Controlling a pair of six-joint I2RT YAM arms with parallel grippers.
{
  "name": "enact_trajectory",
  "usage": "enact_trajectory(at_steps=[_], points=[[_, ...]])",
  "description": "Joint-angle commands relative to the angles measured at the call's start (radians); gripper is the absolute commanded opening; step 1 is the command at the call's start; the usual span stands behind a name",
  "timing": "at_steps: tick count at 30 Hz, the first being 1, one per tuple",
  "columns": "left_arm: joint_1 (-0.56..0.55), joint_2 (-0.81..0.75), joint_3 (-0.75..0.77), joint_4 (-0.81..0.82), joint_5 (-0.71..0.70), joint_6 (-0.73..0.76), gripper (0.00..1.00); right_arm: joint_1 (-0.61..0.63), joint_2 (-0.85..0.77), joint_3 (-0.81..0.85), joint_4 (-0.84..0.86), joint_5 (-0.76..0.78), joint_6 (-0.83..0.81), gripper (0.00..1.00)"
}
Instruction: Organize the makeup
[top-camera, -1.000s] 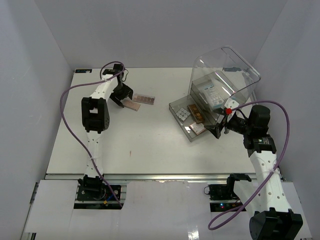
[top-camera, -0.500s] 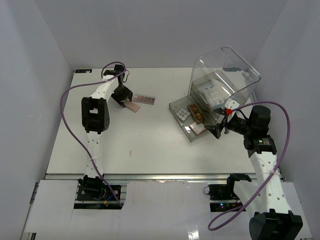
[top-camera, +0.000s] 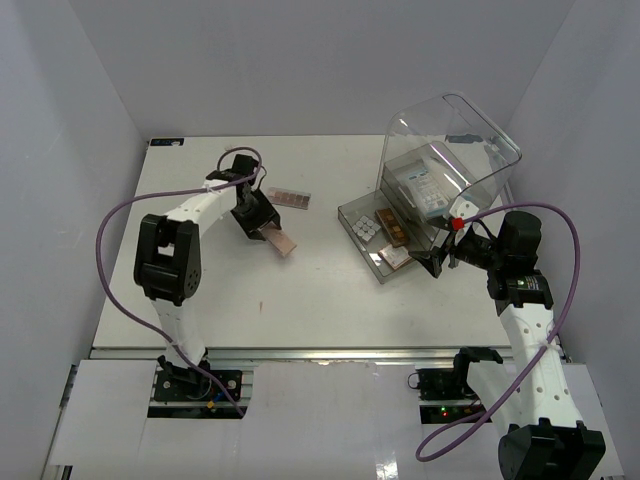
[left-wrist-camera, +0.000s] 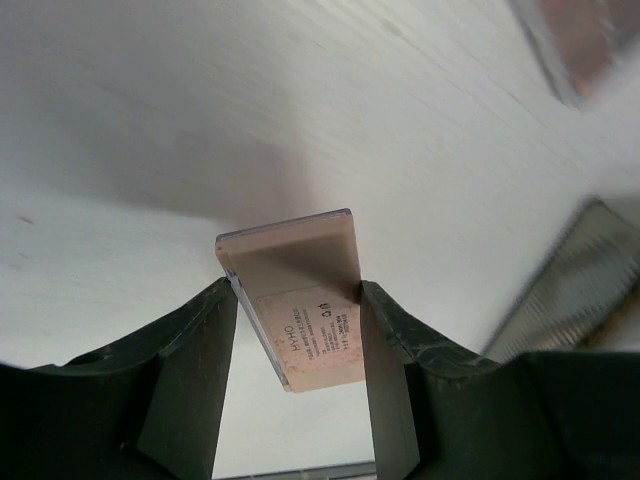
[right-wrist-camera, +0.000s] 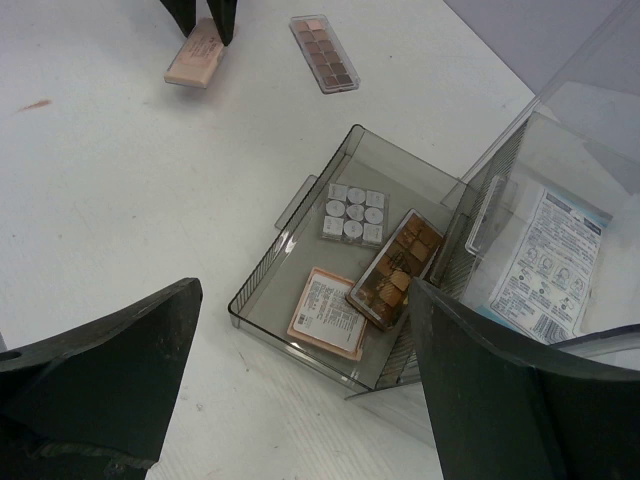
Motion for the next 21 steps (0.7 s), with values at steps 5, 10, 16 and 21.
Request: enact_trajectory(at_steps=[5,10,16,21], points=[[-0.242,-0.169,0.028,0.204,0.151,-0.060,0.27,-0.006,-0.006,-0.008,0.039,0.019,-0.014,0.90],[-0.383,-0.052,0.203,0.225,0.151,-0.078,0.28,-0.006,0.001,-0.008,0.041,0.034,-0.019,0.90],[-0.445,0.154,0.449,0.209,0.153,-0.090,0.32,-0.007,0.008,-0.010,0.041,0.044,-0.020,0.90],[-0.450,0.277,0.571,0.176,0.171,-0.096,0.46,-0.008,0.012,-0.011,0.042,0.042,-0.023,0.90]])
